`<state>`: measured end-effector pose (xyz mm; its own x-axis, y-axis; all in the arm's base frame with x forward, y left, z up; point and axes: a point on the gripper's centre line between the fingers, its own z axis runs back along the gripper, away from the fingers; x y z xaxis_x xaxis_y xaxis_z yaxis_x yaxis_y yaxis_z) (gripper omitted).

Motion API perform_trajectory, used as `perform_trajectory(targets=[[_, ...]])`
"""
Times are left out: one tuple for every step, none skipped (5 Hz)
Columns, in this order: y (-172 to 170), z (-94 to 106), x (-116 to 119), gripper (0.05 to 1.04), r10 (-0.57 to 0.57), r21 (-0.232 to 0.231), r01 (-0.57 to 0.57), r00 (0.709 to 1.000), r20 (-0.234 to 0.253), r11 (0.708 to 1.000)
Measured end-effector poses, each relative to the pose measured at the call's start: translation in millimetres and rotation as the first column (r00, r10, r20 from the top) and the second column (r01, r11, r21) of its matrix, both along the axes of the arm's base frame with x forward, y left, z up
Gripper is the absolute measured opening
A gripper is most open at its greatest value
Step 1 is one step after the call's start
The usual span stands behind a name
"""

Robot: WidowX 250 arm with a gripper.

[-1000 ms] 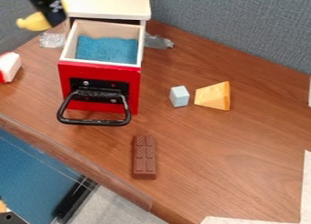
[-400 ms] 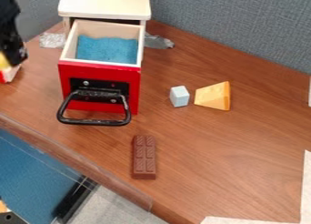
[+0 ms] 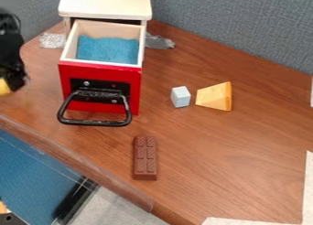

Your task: Take the yellow object out of the drawer

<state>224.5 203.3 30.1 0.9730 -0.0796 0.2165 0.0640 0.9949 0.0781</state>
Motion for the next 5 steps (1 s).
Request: perform_trajectory(targets=[[2,-15.6,3,0.419,-0.012,0.019,0.012,1.000,-0.029,1.000],[4,-17.8,4,0.728,-0.023,0.023,0.024,0.999,-0.033,0.999],[0,-14.4,3,0.986,-0.044,-0.009,0.043,0.998,-0.041,0.999],[1,18.4,2,1.005,-0.081,-0.018,0.081,0.996,-0.020,0.997],[2,47.3,-3,1.000,-0.172,-0.001,0.172,0.982,-0.078,0.985]])
